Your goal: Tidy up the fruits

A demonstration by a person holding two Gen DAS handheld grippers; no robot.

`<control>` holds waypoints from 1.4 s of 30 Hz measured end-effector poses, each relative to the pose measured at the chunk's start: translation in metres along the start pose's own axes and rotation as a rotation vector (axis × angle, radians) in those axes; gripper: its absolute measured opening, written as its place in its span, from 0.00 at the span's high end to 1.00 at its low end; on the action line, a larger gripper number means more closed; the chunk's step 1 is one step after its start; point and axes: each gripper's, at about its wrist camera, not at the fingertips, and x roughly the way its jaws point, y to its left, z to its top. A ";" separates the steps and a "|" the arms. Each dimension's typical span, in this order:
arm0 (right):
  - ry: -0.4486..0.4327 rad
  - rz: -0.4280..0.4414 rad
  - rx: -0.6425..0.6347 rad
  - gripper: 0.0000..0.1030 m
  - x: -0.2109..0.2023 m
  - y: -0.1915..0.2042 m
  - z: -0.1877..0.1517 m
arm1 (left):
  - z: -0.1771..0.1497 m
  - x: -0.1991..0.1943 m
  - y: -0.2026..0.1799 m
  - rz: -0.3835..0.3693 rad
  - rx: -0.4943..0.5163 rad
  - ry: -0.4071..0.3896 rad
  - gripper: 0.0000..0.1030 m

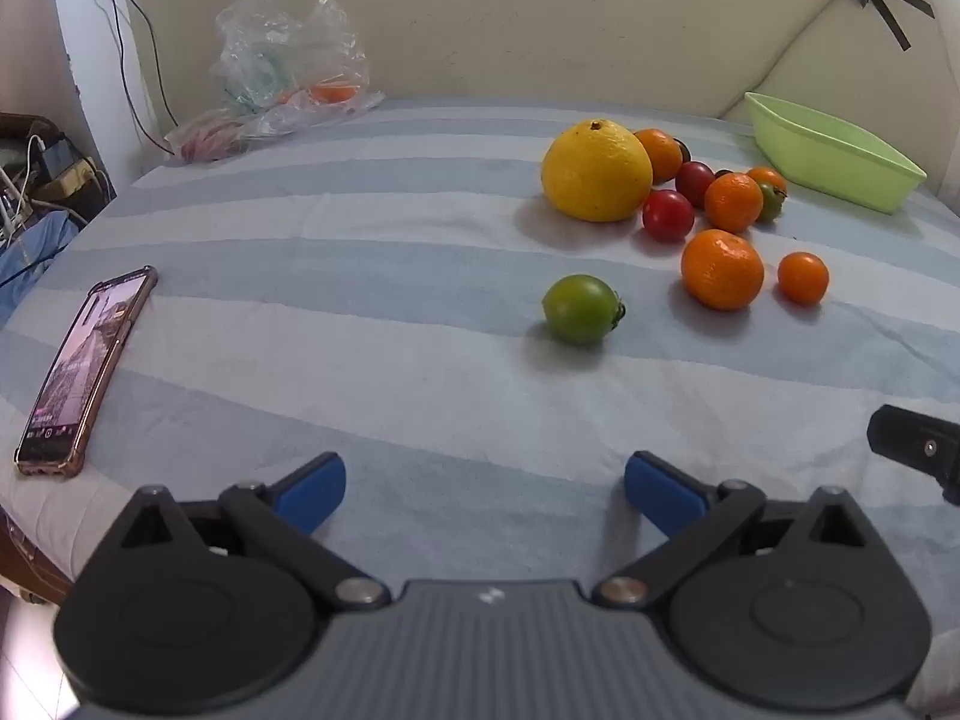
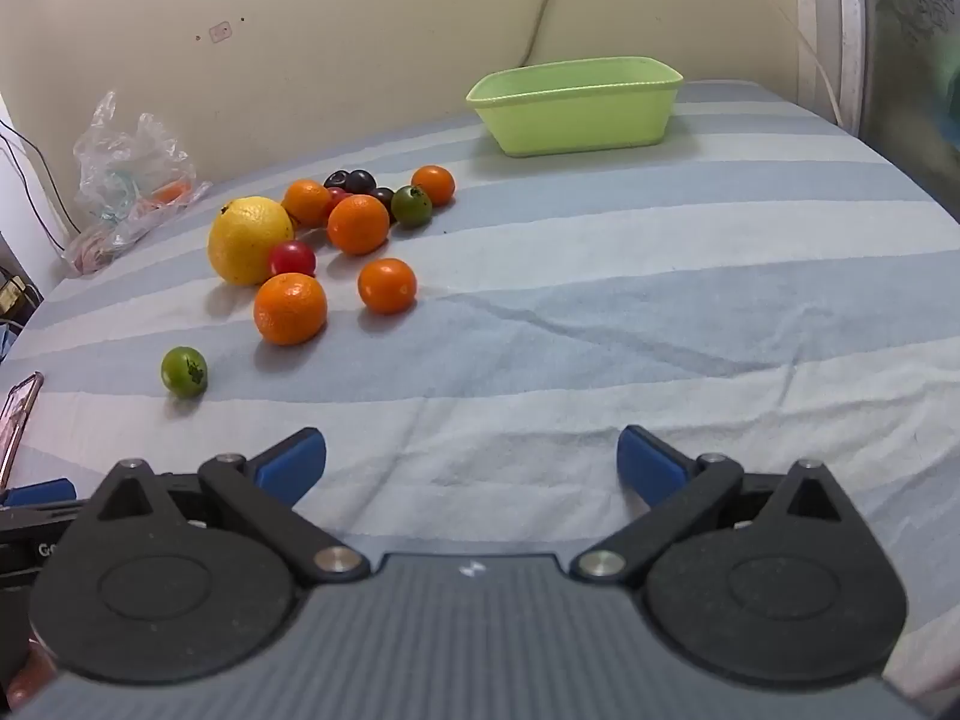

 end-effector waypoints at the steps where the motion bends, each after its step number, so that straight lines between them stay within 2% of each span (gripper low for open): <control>1: -0.001 0.002 0.001 0.00 0.000 0.000 -0.001 | 0.000 0.000 0.000 -0.001 -0.001 0.001 0.00; 27: -0.016 -0.025 -0.042 0.00 0.003 0.006 -0.002 | 0.002 0.000 -0.001 -0.008 -0.002 -0.012 0.00; 35: -0.020 -0.042 -0.069 0.00 0.004 0.009 -0.003 | 0.013 -0.004 -0.002 0.014 0.008 -0.053 0.00; 42: -0.023 -0.045 -0.061 0.00 0.003 0.009 -0.005 | 0.024 -0.007 -0.013 -0.011 0.041 -0.085 0.00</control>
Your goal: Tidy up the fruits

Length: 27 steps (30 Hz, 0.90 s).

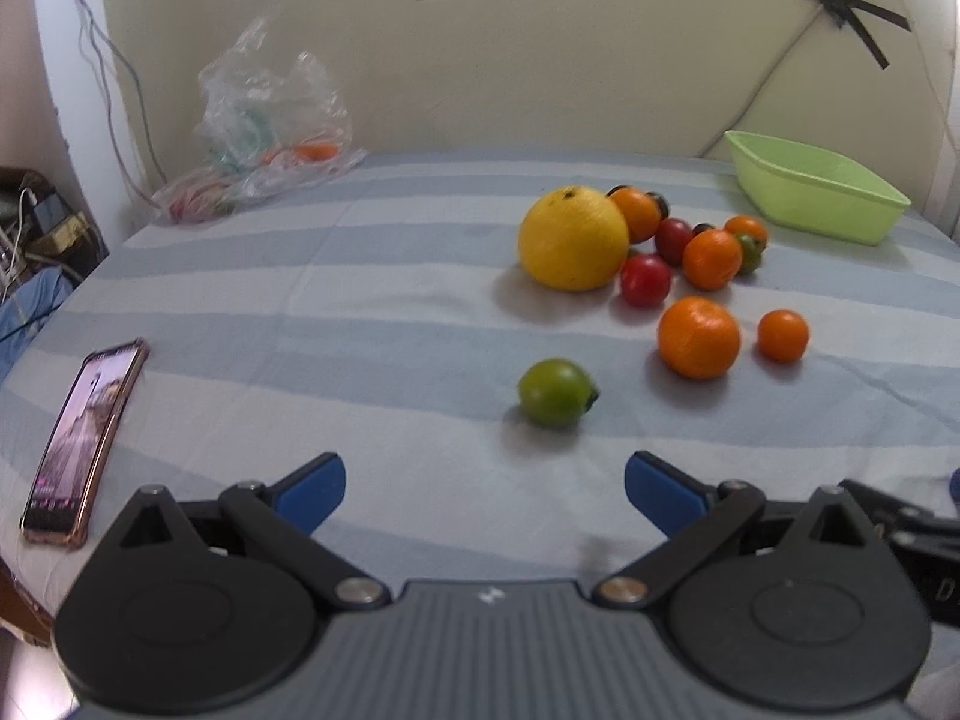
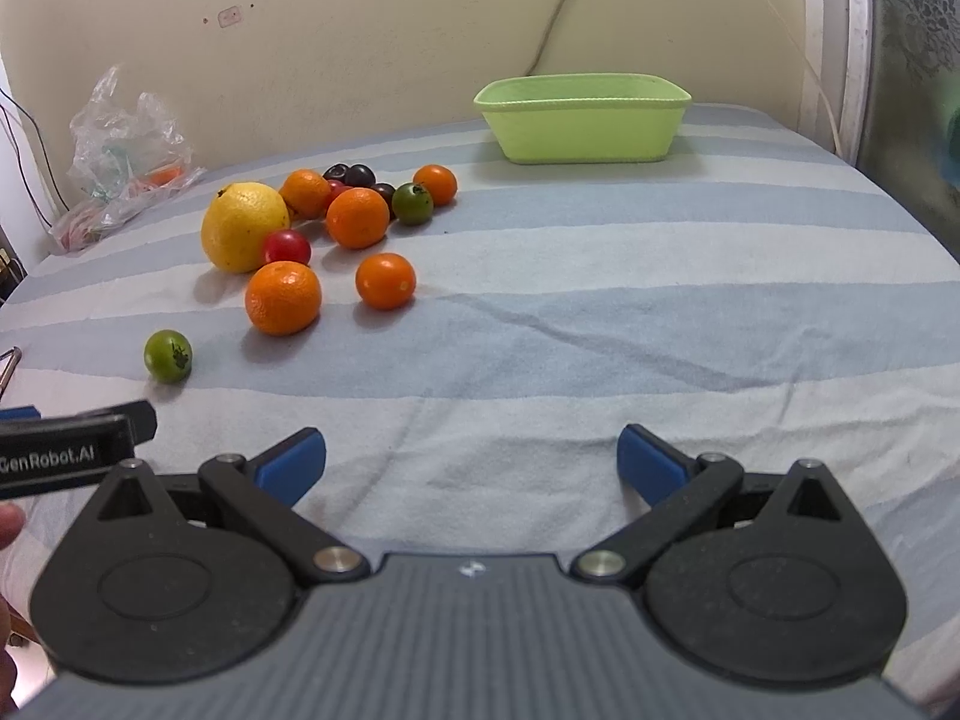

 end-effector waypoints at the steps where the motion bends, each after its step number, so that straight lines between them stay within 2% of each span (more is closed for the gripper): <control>1: 0.000 0.000 0.001 0.00 0.000 0.000 0.000 | 0.001 0.000 -0.001 -0.004 0.003 -0.003 0.00; 17: -0.004 -0.010 -0.006 0.00 0.000 0.001 -0.001 | 0.001 0.004 -0.001 -0.031 0.002 -0.005 0.00; 23: -0.021 -0.057 -0.134 0.00 0.003 0.014 -0.010 | -0.005 0.007 0.030 -0.034 -0.090 -0.043 0.00; 25: -0.029 -0.053 -0.134 0.00 0.003 0.013 -0.010 | -0.007 0.007 0.042 -0.037 -0.118 -0.060 0.00; 27: -0.035 -0.051 -0.133 0.00 0.004 0.011 -0.009 | -0.009 0.005 0.052 -0.074 -0.127 -0.094 0.00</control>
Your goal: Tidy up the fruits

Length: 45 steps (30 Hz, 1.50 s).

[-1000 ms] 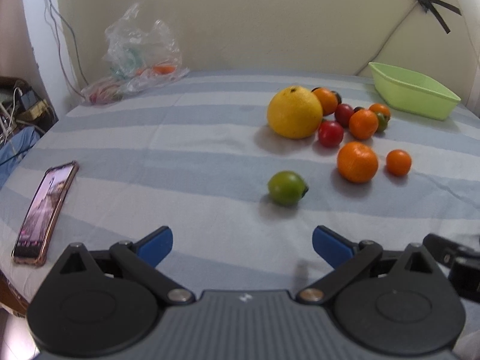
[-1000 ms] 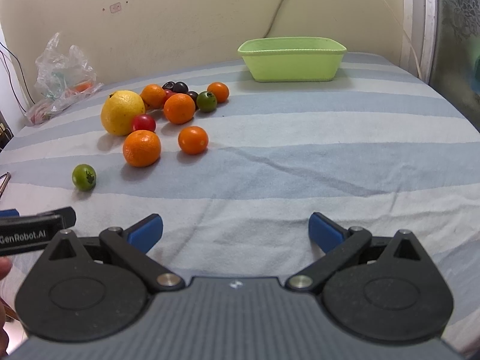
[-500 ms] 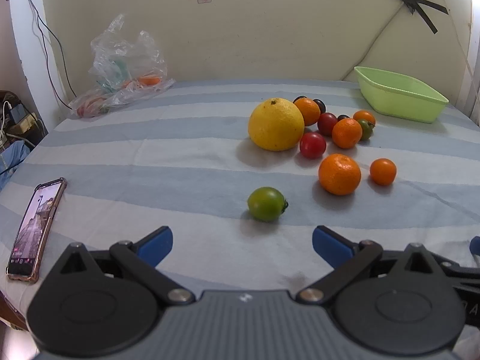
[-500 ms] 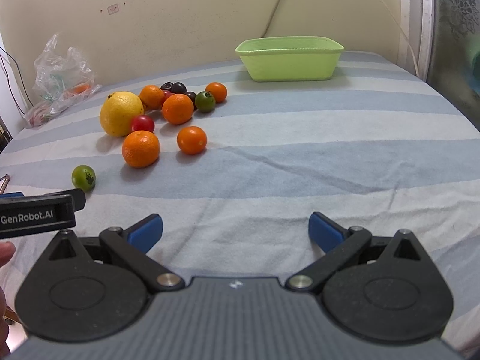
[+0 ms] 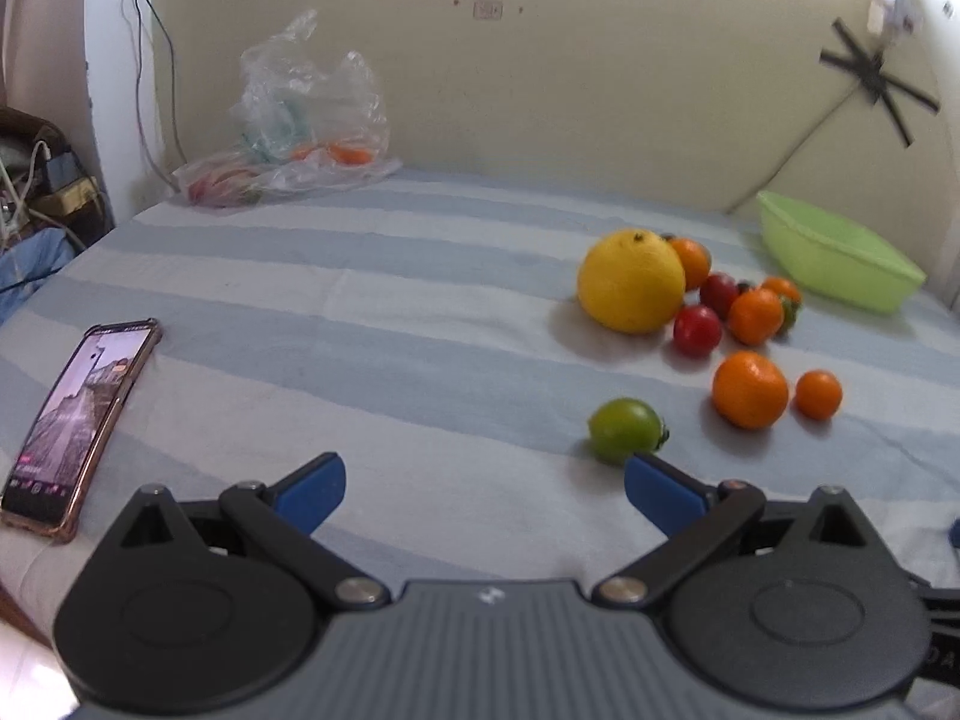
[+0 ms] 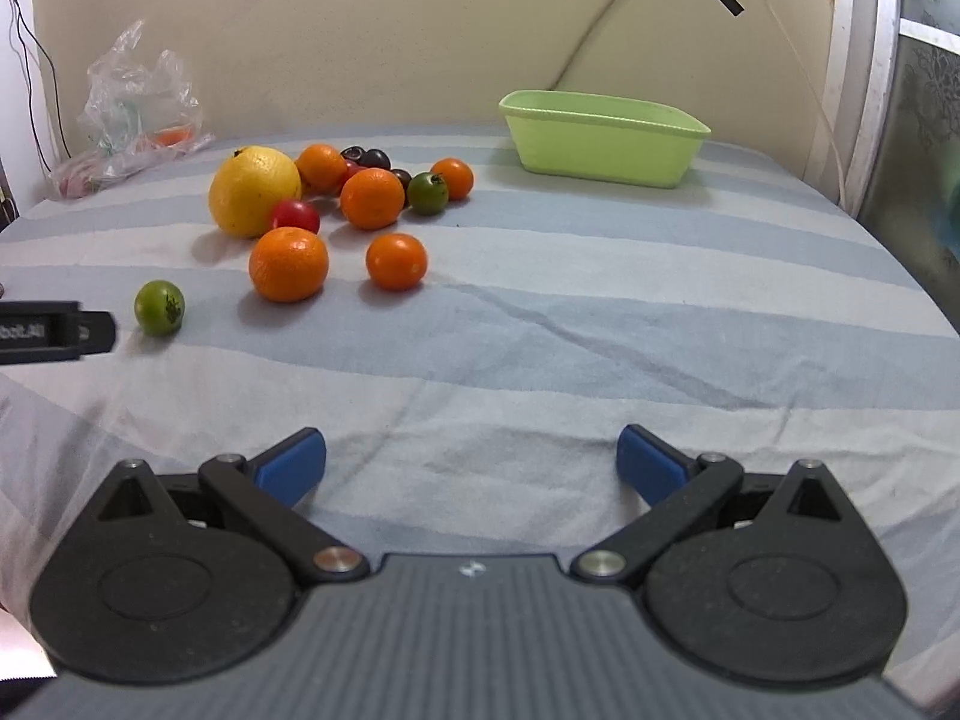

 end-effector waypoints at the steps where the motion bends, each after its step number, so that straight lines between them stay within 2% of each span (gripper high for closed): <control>1: -0.003 -0.002 -0.004 0.00 0.000 0.001 0.000 | -0.001 -0.002 0.004 -0.022 -0.005 -0.030 0.00; 4: -0.011 -0.001 -0.008 0.00 0.003 0.001 0.002 | -0.006 -0.006 0.014 -0.097 -0.044 -0.132 0.00; 8: -0.031 0.044 0.014 0.00 0.003 0.001 0.006 | -0.001 0.002 0.010 -0.141 -0.005 -0.125 0.00; 10: -0.052 0.065 0.005 0.06 0.001 0.004 0.008 | 0.000 0.007 0.005 -0.148 0.040 -0.124 0.00; 12: -0.079 0.072 -0.027 0.18 0.000 0.010 0.010 | -0.001 0.011 0.000 -0.173 0.080 -0.120 0.00; 15: -0.112 0.080 -0.057 0.31 -0.001 0.016 0.012 | -0.001 0.016 -0.005 -0.215 0.119 -0.113 0.00; 20: -0.151 0.091 -0.105 0.42 0.000 0.028 0.016 | -0.003 0.026 -0.006 -0.290 0.159 -0.115 0.01; 22: -0.172 0.076 -0.125 0.42 0.001 0.034 0.018 | -0.004 0.032 -0.004 -0.308 0.165 -0.120 0.02; 26: -0.225 0.008 -0.116 0.42 0.004 0.042 0.023 | 0.002 0.041 0.006 -0.414 0.124 -0.080 0.03; 30: -0.275 -0.078 -0.064 0.42 0.007 0.051 0.028 | 0.004 0.041 0.002 -0.447 0.180 -0.100 0.03; 34: -0.309 -0.135 -0.023 0.42 0.011 0.063 0.037 | 0.006 0.046 0.004 -0.564 0.217 -0.054 0.05; 36: -0.297 -0.134 -0.025 0.42 0.015 0.069 0.044 | 0.013 0.047 0.011 -0.598 0.226 -0.068 0.05; 39: -0.267 -0.085 -0.027 0.42 0.020 0.070 0.062 | 0.040 0.052 0.033 -0.632 0.139 -0.095 0.05; 42: -0.208 0.070 -0.023 0.42 0.028 0.064 0.091 | 0.069 0.073 0.053 -0.664 0.009 -0.040 0.07; 45: -0.157 0.142 -0.113 0.42 0.046 0.072 0.109 | 0.086 0.099 0.056 -0.678 -0.065 0.034 0.15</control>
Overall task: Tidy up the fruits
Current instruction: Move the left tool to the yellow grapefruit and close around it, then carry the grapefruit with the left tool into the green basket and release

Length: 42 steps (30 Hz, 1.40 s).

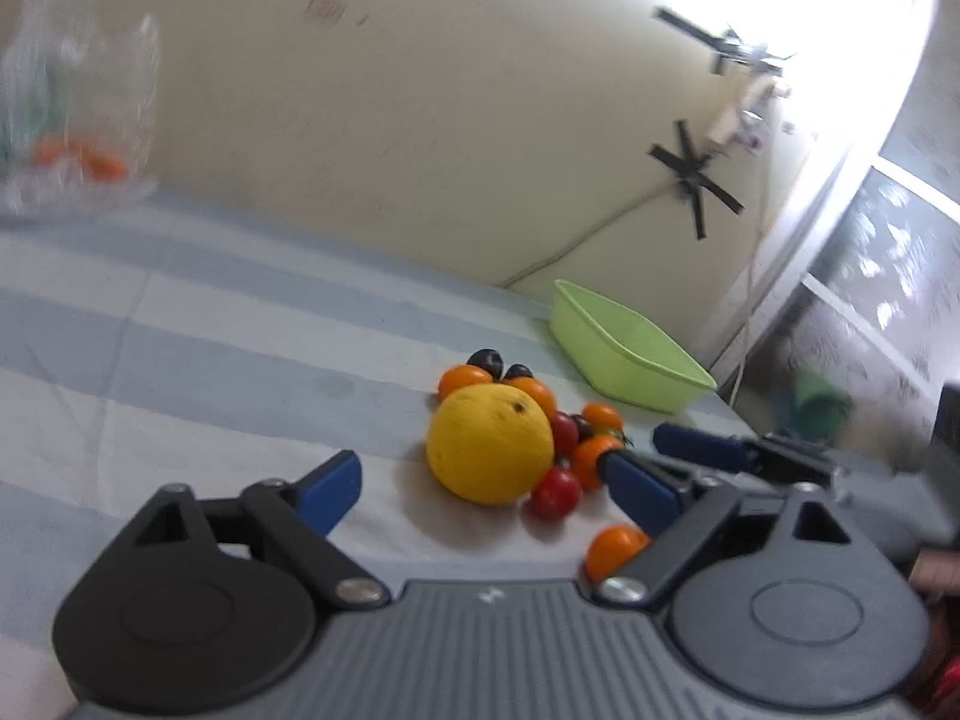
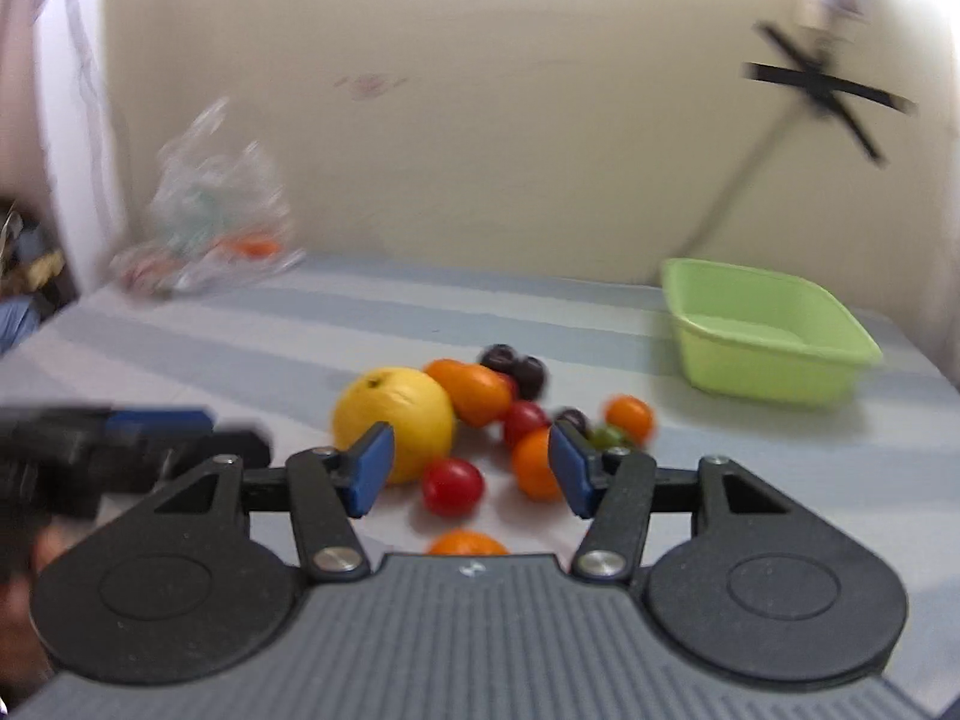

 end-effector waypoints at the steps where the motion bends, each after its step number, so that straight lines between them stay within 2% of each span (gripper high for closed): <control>1: 0.013 0.018 -0.036 0.42 0.007 0.002 0.002 | 0.005 0.006 0.004 -0.015 -0.031 0.012 0.16; 4: 0.069 0.098 -0.116 0.42 0.027 0.007 0.009 | 0.014 0.022 0.008 -0.002 -0.045 0.028 0.18; 9: 0.120 0.184 -0.177 0.42 0.048 0.014 0.010 | 0.014 0.052 0.006 0.024 -0.028 0.078 0.29; 10: 0.126 0.189 -0.186 0.42 0.052 0.015 0.010 | 0.011 0.056 0.005 0.036 -0.031 0.092 0.32; 11: 0.128 0.190 -0.194 0.39 0.055 0.016 0.009 | 0.010 0.058 0.006 0.016 -0.042 0.096 0.39; 12: 0.125 0.191 -0.200 0.37 0.057 0.016 0.008 | 0.009 0.060 0.007 0.003 -0.052 0.101 0.39; 18: 0.107 0.171 -0.230 0.38 0.059 0.020 0.005 | 0.006 0.053 -0.011 0.088 0.005 0.068 0.41; 22: 0.053 0.190 -0.209 0.39 0.046 0.019 0.004 | 0.009 0.034 -0.032 0.127 0.028 0.007 0.41; 26: -0.070 0.188 -0.213 0.39 0.020 0.009 0.010 | 0.026 0.035 -0.069 0.133 0.123 -0.040 0.41; 30: -0.149 0.110 -0.190 0.39 0.011 -0.027 0.025 | 0.057 0.080 -0.112 0.071 0.207 -0.021 0.41; 34: -0.182 -0.018 -0.143 0.40 0.012 -0.096 0.044 | 0.083 0.154 -0.162 -0.002 0.297 0.027 0.41; 38: -0.124 -0.101 -0.099 0.40 0.036 -0.169 0.055 | 0.097 0.239 -0.189 -0.022 0.287 0.130 0.41; 42: -0.041 -0.123 -0.043 0.40 0.072 -0.224 0.052 | 0.093 0.296 -0.192 0.003 0.222 0.201 0.41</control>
